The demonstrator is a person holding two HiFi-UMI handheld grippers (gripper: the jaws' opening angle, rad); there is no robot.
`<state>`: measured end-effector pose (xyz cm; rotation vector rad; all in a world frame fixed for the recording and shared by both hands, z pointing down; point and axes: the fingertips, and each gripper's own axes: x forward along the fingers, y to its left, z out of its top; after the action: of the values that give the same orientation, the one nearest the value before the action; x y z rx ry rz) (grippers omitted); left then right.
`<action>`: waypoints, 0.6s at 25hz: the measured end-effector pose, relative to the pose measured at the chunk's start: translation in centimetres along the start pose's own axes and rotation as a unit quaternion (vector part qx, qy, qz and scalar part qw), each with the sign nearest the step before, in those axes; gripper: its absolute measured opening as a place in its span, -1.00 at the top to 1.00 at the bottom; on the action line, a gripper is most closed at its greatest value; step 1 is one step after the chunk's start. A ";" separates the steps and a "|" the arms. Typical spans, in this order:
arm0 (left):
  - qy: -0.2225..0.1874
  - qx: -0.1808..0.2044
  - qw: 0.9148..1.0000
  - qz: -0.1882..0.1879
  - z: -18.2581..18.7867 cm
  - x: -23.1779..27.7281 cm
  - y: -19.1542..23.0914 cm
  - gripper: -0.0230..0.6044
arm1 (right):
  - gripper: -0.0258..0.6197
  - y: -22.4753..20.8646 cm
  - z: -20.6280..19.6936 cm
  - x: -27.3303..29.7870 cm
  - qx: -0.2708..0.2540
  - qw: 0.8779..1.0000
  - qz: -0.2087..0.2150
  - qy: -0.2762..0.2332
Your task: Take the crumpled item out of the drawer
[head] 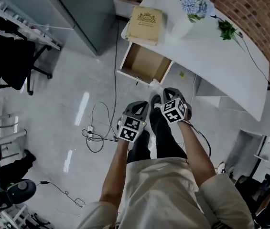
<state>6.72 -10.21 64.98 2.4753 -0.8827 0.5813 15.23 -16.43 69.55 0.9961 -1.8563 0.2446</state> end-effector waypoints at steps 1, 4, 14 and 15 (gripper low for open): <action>0.001 0.001 1.000 0.000 0.3 -0.4 -0.5 0.87 | 0.84 -0.1 -0.1 -1.0 0.009 1.000 -0.003 -0.005; 0.002 -0.001 1.000 0.005 1.1 -1.5 -1.7 0.87 | 0.84 -0.1 -0.3 -3.7 0.053 0.998 -0.008 -0.021; -0.009 0.017 0.999 0.038 5.0 -6.1 -3.0 0.87 | 0.84 0.7 2.9 -8.6 0.179 0.980 -0.007 -0.084; -0.011 0.013 0.999 0.046 5.1 -6.6 -3.0 0.87 | 0.84 1.1 3.2 -9.0 0.190 0.978 -0.003 -0.092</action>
<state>5.24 -7.71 56.58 2.4801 -1.0092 0.6012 14.04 -12.79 60.78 1.3208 -2.0158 0.5333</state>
